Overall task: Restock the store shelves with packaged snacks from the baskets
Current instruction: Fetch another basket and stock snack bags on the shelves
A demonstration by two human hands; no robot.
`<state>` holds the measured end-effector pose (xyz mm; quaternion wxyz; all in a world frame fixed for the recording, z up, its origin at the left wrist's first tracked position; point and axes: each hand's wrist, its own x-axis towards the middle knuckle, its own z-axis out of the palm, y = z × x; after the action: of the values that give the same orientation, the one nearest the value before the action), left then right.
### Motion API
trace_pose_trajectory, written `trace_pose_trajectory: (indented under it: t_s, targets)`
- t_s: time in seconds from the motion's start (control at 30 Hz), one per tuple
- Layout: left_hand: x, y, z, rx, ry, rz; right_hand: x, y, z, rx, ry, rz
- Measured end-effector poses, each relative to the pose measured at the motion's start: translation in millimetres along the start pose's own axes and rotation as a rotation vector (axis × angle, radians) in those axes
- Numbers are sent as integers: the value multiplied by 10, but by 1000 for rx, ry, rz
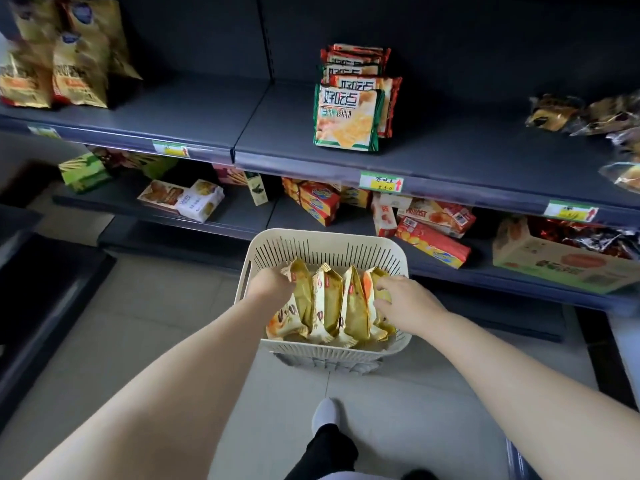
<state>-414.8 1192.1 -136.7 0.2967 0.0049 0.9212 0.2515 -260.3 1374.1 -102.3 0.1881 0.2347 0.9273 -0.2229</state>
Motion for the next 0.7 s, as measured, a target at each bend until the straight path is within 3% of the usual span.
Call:
trace_pose_trajectory:
  t_s: [0.33,0.7]
  targets:
    - [292,-357,311,143,-182,-122,325,-131,339,23,-118,24]
    - [694,-421,742,105,-145,-246,894,-81,271,-39,-187,-95]
